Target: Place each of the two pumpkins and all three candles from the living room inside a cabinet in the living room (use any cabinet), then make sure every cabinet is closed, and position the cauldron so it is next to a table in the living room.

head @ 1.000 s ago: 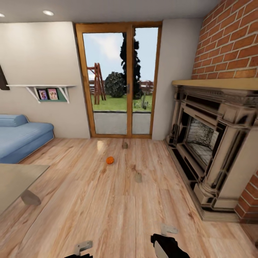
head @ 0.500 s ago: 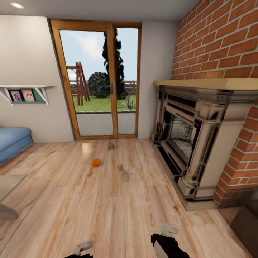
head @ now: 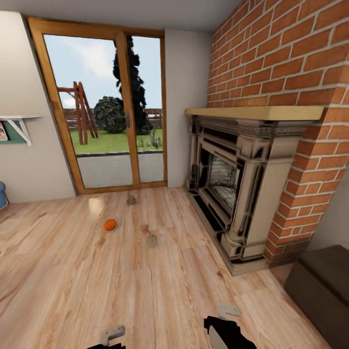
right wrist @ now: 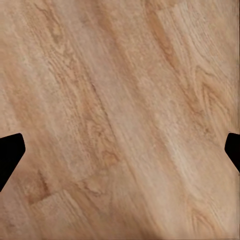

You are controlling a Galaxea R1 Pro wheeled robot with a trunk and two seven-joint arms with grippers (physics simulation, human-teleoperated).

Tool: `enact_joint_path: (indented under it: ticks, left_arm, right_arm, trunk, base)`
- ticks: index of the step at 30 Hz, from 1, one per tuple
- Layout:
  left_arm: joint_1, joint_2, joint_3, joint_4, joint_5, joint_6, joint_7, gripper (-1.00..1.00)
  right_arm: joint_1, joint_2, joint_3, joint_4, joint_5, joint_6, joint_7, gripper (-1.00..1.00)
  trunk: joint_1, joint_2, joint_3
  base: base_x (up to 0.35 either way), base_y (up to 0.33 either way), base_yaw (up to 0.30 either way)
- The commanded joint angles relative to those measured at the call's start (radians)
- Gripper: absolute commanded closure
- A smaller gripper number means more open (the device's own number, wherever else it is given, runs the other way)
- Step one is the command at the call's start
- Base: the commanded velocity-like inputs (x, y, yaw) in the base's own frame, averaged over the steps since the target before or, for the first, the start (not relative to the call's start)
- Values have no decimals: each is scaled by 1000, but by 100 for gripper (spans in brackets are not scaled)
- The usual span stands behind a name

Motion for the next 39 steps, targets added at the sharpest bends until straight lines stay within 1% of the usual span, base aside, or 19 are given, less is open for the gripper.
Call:
enact_joint_path:
  ticks: [1,39]
  left_arm:
    - [0,0,0,0,0,0,0,-100]
    - [0,0,-1,0,0,0,0,-100]
  right_arm:
    - [0,0,0,0,0,0,0,-100]
    - [0,0,0,0,0,0,0,-100]
  trunk:
    - [0,0,0]
    - [0,0,0]
  base:
    - [0,0,-285]
    - [0,0,-285]
